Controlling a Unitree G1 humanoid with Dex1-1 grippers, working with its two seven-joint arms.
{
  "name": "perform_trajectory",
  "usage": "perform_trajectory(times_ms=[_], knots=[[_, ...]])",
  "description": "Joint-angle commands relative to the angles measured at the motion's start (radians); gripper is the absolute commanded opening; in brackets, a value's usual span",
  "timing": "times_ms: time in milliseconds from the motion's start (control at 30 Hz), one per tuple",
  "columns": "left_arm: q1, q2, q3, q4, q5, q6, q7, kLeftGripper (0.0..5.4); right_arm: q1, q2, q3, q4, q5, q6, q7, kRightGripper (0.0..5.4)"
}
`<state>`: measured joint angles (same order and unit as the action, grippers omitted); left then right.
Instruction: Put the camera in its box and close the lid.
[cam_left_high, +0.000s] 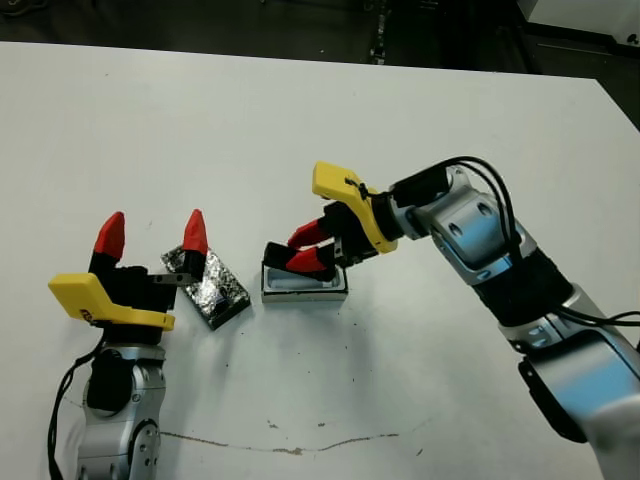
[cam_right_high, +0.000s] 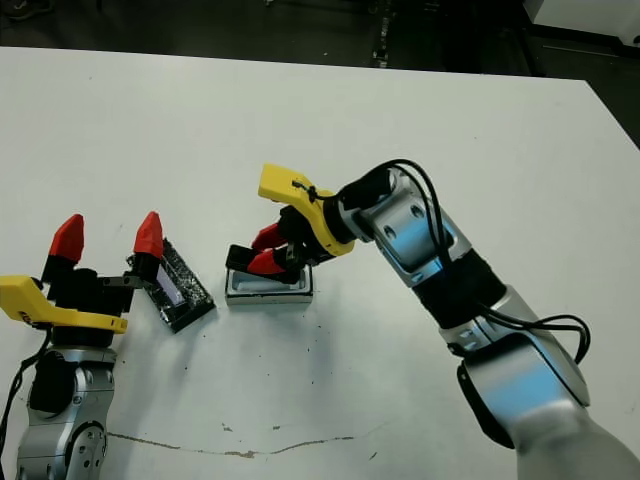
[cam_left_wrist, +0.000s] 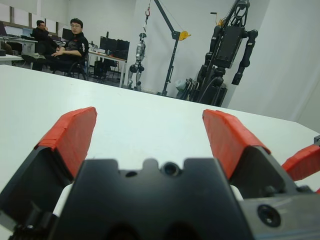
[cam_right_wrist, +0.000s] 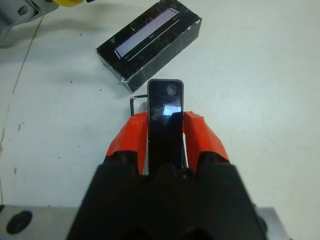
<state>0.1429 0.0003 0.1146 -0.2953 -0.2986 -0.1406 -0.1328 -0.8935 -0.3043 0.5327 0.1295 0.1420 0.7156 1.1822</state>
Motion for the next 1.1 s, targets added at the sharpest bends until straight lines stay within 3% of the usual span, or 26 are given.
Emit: perform_trajectory(times_ms=[33, 267, 1100], knots=[[0.011, 0.001, -0.001, 0.006, 0.009, 0.005, 0.003, 5.40, 0.020, -0.016, 0.005, -0.007, 0.005, 0.019, 0.005, 1.70], [0.009, 0.000, 0.001, 0.010, 0.004, 0.002, -0.001, 5.40, 0.030, -0.028, 0.014, -0.019, -0.011, 0.012, -0.004, 1.70], [0.014, 0.000, 0.000, 0.005, 0.007, 0.002, 0.005, 5.40, 0.052, -0.046, 0.063, 0.022, -0.083, -0.131, 0.023, 1.70]])
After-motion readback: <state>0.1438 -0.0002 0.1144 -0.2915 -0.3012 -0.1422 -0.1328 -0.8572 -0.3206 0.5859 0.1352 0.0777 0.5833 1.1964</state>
